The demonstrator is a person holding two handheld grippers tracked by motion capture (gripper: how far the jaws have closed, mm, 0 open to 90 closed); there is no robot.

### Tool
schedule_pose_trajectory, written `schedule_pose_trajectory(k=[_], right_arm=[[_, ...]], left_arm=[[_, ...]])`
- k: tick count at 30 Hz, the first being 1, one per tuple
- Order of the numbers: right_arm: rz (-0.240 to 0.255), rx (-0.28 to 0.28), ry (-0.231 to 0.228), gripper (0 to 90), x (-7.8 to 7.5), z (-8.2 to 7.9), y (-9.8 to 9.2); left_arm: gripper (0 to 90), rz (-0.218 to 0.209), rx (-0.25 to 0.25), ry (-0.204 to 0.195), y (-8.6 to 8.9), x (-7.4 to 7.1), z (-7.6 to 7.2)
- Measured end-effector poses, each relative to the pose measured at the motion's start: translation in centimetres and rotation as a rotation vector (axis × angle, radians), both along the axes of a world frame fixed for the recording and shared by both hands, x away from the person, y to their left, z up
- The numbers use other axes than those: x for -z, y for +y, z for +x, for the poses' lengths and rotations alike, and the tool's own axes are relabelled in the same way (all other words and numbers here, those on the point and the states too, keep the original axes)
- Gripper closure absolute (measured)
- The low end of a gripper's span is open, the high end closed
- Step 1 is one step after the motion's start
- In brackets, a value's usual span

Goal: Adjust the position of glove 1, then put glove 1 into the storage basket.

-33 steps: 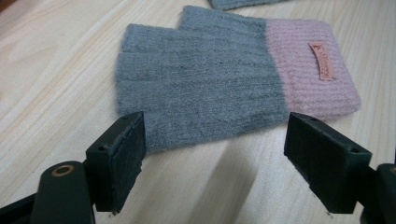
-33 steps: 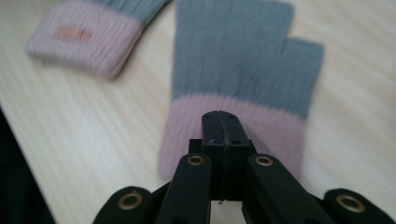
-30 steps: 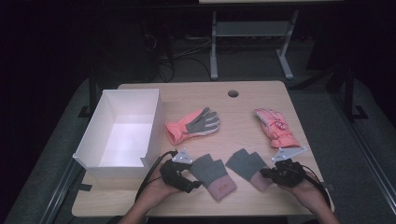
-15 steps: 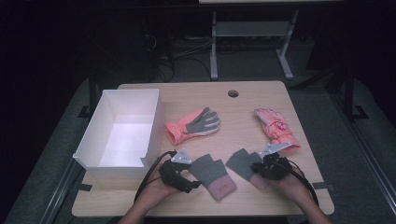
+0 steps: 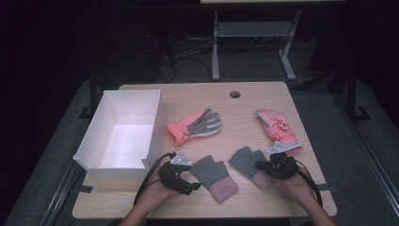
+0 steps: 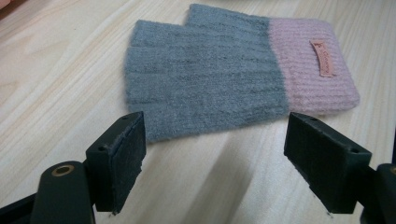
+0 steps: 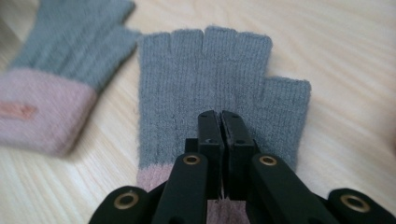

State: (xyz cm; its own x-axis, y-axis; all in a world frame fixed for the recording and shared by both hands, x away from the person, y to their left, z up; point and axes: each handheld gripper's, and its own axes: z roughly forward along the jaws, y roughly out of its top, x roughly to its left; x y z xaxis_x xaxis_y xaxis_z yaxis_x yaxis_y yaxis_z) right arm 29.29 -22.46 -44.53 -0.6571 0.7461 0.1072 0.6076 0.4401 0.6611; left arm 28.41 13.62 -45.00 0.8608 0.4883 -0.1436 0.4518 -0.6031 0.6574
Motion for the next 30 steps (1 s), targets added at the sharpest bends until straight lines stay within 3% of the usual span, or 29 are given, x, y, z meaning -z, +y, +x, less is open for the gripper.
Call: schedule_pose_trajectory(k=[4, 9, 10, 15, 17, 18, 25, 30], right_arm=[[0.032, 0.013, -0.003, 87.9, -0.6, -0.1, 0.0], [0.058, 0.007, -0.015, 87.9, -1.5, -0.6, 1.3], [0.068, 0.009, -0.010, 87.9, -1.7, -0.7, 1.7], [0.091, -0.042, -0.019, 87.8, -2.3, -0.9, 4.2], [0.099, -0.063, -0.011, 87.8, -2.5, -0.9, 5.3], [0.106, -0.072, 0.001, 87.8, -2.6, -1.0, 6.0], [0.097, -0.091, 0.022, 87.8, -2.7, -1.1, 9.2], [0.062, -0.099, 0.040, 87.6, -2.2, -0.9, 11.5]], left_arm=[[20.5, 0.011, 0.013, -0.005, 0.0, -0.1, -0.2], [20.4, -0.005, 0.003, 0.003, 0.3, 0.0, -0.8], [20.4, 0.008, 0.014, -0.003, 0.6, -0.1, -0.8], [20.5, -0.017, -0.009, -0.013, 0.8, -0.5, -0.9], [20.5, -0.005, -0.002, -0.016, 0.9, -0.5, -0.8], [20.5, -0.021, -0.016, -0.012, 0.7, -0.4, -0.9], [20.5, -0.018, -0.016, -0.020, 0.8, -0.6, -0.8], [20.5, -0.014, -0.017, -0.024, 0.9, -0.6, -0.9]])
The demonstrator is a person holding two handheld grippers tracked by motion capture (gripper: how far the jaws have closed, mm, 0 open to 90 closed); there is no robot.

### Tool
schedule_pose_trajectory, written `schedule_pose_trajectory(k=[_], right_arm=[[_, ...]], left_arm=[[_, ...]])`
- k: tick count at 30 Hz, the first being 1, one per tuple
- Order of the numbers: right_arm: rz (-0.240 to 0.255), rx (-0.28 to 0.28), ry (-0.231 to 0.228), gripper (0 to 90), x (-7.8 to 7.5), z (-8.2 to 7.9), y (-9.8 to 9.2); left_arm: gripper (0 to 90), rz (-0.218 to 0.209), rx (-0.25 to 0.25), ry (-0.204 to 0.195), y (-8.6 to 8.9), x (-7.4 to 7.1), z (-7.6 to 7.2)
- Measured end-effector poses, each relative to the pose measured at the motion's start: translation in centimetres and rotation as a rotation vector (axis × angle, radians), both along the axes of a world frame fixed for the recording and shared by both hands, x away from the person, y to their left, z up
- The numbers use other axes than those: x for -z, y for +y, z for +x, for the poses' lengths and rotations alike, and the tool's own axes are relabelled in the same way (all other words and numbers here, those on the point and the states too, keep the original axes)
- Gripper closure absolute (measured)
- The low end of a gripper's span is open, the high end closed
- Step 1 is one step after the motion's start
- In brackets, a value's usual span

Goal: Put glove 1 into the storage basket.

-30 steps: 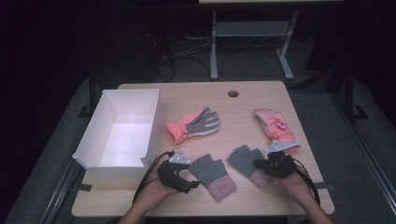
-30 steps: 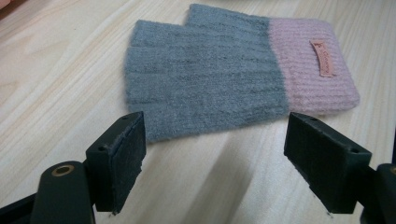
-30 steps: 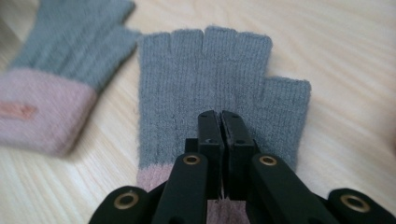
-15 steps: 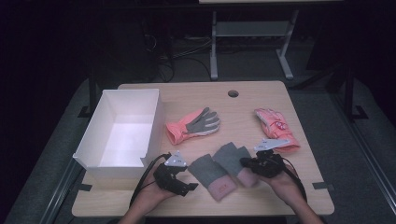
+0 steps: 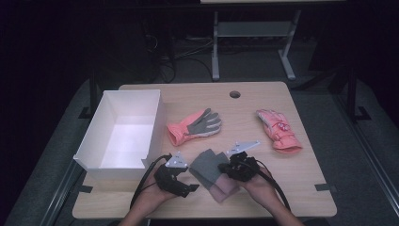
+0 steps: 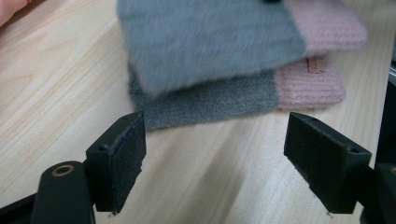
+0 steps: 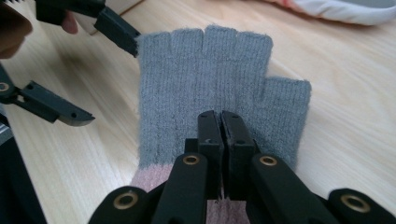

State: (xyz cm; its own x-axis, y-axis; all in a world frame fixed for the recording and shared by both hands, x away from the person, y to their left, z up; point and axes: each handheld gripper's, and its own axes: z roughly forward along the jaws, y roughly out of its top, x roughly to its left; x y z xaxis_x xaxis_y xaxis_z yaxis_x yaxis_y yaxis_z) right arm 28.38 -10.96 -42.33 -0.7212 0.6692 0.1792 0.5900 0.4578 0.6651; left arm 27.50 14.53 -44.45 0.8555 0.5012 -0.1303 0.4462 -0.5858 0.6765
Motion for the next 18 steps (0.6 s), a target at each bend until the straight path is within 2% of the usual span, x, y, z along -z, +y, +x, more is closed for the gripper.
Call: schedule_pose_trajectory(k=[4, 6, 7, 9, 10, 11, 12, 13, 14, 15, 16, 17, 18], right_arm=[[-0.022, 0.004, 0.015, 87.1, 0.6, 0.1, 1.0], [-0.037, -0.006, 0.017, 83.6, 1.1, 0.0, 1.3], [-0.025, -0.010, 0.008, 75.3, 1.1, 0.0, 1.0], [0.006, -0.016, -0.012, 73.0, 0.5, 0.0, 0.5], [0.006, -0.016, -0.012, 73.0, 0.5, 0.0, 0.5], [0.004, -0.018, -0.060, 80.2, -0.2, 0.1, -0.5], [0.005, -0.019, -0.076, 83.8, -0.4, 0.1, -0.9], [-0.016, -0.019, -0.097, 87.0, -0.5, 0.3, -1.5], [-0.016, -0.019, -0.097, 87.0, -0.5, 0.3, -1.5], [-0.032, -0.016, -0.102, 89.8, -0.5, 0.5, -2.2], [-0.033, -0.012, -0.102, 90.0, -0.4, 0.7, -3.0], [-0.054, -0.003, -0.088, 90.0, -0.1, 0.9, -4.5], [-0.054, -0.003, -0.088, 90.0, -0.1, 0.9, -4.5]], left_arm=[[21.8, 0.006, -0.010, -0.004, 0.2, -0.1, 0.1], [23.8, 0.009, -0.010, -0.001, 0.3, -0.2, 0.1], [30.5, 0.005, -0.012, 0.001, 0.3, -0.3, 0.0], [43.6, -0.012, -0.005, 0.007, 0.3, -0.4, -0.1], [52.1, -0.012, -0.005, 0.007, 0.3, -0.4, -0.1], [62.2, -0.025, 0.010, 0.025, 0.2, -0.5, -0.2], [68.9, -0.025, 0.010, 0.025, 0.2, -0.5, -0.2], [76.4, -0.032, 0.039, 0.045, -0.2, -0.6, -0.4], [82.1, -0.032, 0.039, 0.045, -0.2, -0.6, -0.4], [82.1, -0.027, 0.056, 0.056, -0.4, -0.6, -0.5], [86.8, -0.031, 0.072, 0.070, -0.7, -0.5, -0.6], [89.5, -0.029, 0.090, 0.085, -1.1, -0.4, -0.8], [89.5, -0.018, 0.107, 0.092, -1.4, -0.3, -0.9]])
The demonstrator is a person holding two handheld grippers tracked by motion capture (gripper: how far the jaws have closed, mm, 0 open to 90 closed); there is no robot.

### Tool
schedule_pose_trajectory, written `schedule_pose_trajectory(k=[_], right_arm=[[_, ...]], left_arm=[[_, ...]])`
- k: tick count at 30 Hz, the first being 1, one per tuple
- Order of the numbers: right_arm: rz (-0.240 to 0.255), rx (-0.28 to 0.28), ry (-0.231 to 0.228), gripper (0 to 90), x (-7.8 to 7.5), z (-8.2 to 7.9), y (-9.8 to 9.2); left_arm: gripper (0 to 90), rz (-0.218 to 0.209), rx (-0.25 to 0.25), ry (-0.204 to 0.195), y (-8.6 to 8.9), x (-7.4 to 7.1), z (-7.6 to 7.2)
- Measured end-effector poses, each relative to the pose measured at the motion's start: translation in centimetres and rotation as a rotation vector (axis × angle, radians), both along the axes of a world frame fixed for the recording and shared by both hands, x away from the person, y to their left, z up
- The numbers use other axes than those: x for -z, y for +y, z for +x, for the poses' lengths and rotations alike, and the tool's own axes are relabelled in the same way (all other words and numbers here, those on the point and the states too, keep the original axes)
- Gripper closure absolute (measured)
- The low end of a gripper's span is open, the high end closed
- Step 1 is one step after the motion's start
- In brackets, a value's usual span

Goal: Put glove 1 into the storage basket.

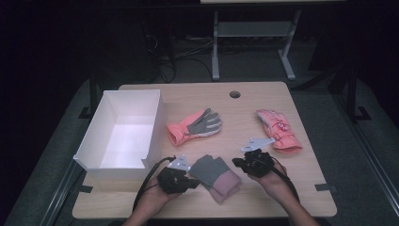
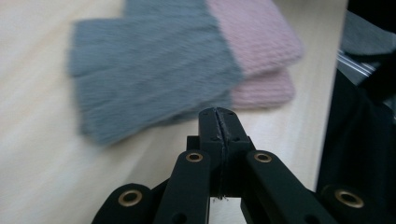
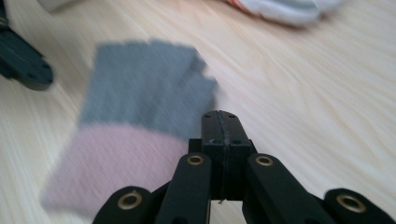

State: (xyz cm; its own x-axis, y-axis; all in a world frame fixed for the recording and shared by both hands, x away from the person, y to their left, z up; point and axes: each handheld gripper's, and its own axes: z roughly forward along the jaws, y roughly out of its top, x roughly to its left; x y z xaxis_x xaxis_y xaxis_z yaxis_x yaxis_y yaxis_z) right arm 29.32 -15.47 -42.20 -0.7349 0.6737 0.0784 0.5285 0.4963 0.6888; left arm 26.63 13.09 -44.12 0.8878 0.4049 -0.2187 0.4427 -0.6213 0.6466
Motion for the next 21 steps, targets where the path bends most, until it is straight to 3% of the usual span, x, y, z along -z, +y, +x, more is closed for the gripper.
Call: schedule_pose_trajectory(k=[2, 9, 21], right_arm=[[-0.023, -0.014, 0.023, 90.0, 0.6, -0.4, -1.5], [-0.061, -0.081, 0.065, 90.0, 2.1, -1.4, -2.1], [-0.058, -0.157, 0.109, 90.0, 2.4, -1.8, -1.0]], left_arm=[[89.6, 0.016, 0.038, 0.019, -1.1, 0.4, -0.5], [89.6, 0.049, 0.104, 0.017, -3.4, 0.7, -1.6], [89.7, 0.074, 0.115, 0.023, -4.1, 1.3, -1.3]])
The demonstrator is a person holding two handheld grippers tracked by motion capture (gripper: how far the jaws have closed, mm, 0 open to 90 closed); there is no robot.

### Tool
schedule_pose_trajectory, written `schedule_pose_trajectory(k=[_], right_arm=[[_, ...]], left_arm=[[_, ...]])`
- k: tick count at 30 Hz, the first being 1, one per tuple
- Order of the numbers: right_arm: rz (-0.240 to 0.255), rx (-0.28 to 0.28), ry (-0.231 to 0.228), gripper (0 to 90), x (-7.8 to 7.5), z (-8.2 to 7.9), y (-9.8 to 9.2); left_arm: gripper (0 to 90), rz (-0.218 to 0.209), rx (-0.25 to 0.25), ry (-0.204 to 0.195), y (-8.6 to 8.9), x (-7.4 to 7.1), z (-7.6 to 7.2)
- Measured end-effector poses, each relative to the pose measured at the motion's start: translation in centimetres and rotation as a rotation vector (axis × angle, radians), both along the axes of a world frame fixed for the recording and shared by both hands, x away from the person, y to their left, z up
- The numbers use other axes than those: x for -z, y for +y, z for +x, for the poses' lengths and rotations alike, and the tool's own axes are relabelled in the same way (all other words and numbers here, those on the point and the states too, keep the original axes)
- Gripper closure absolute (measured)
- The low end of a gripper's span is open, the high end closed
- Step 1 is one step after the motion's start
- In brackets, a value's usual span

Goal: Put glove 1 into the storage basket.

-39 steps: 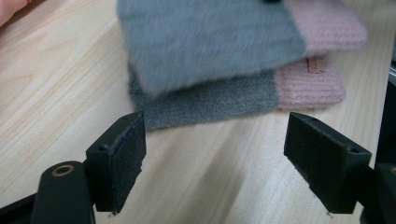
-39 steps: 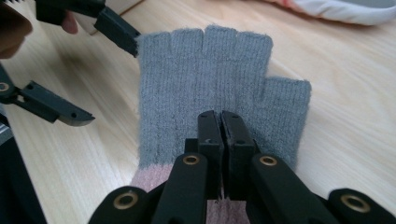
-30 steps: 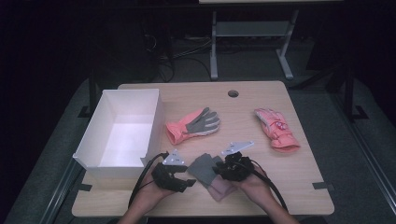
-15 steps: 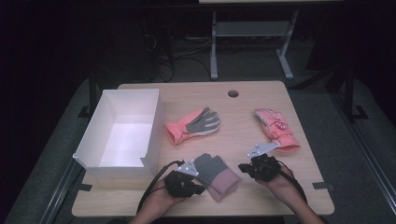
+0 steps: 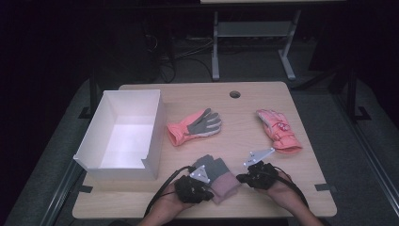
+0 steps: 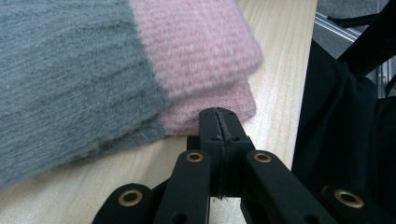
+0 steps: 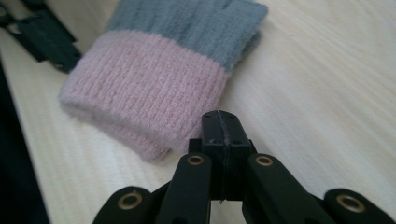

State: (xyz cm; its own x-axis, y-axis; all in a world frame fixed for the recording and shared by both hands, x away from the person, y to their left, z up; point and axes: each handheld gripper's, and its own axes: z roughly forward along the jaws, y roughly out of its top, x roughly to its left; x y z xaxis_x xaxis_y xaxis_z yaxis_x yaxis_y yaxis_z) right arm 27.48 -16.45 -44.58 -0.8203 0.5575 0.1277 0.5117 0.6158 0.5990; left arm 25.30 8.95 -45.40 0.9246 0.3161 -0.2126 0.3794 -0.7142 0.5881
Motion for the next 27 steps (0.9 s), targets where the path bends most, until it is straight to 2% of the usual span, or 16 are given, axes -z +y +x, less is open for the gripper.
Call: schedule_pose_trajectory(k=[5, 10, 11, 13, 14, 15, 16, 18, 19, 20, 21, 23, 24, 27], right_arm=[[0.026, -0.039, 0.020, 90.0, -0.1, -0.6, 0.4], [0.041, -0.077, 0.020, 90.0, -0.2, -1.0, 0.9], [0.026, -0.081, 0.012, 90.0, -0.2, -1.0, 0.9], [0.029, -0.078, 0.011, 90.0, -0.2, -0.9, 0.8], [0.030, -0.059, 0.008, 90.0, -0.2, -0.8, 0.5], [0.025, -0.056, 0.001, 90.0, -0.2, -0.6, 0.3], [0.025, -0.056, 0.001, 90.0, -0.2, -0.6, 0.3], [0.028, -0.044, 0.005, 90.0, -0.2, -0.4, 0.1], [0.019, -0.041, 0.008, 90.0, 0.0, -0.3, 0.1], [0.019, -0.041, 0.008, 90.0, 0.0, -0.3, 0.1], [0.017, -0.040, 0.011, 90.0, 0.1, -0.3, 0.2], [0.007, -0.045, 0.015, 90.0, 0.2, -0.2, 0.4], [-0.004, -0.056, 0.006, 90.0, 0.4, -0.1, 0.5], [-0.005, -0.064, 0.011, 90.0, 0.5, -0.2, 0.6]], left_arm=[[89.7, 0.002, -0.005, 0.005, -0.1, 0.0, 0.0], [89.6, 0.006, -0.006, 0.012, 0.1, 0.1, 0.1], [89.6, 0.008, -0.017, 0.017, 0.4, 0.0, 0.1], [89.6, 0.015, -0.024, 0.018, 0.7, -0.2, 0.2], [89.6, 0.017, -0.043, 0.019, 1.2, -0.4, 0.3], [89.6, 0.013, -0.086, 0.005, 2.2, -0.9, 0.5], [89.6, 0.013, -0.086, 0.005, 2.2, -0.9, 0.5], [89.6, 0.005, -0.135, -0.010, 3.1, -1.5, 1.0], [89.6, 0.004, -0.176, -0.025, 3.7, -1.7, 1.6], [89.6, 0.004, -0.176, -0.025, 3.7, -1.7, 1.6], [89.6, -0.008, -0.204, -0.026, 3.7, -1.7, 1.8], [89.6, 0.003, -0.219, -0.044, 3.7, -1.7, 2.4], [89.6, -0.003, -0.251, -0.060, 3.5, -1.8, 2.9], [89.6, 0.000, -0.267, -0.061, 3.0, -1.8, 3.5]])
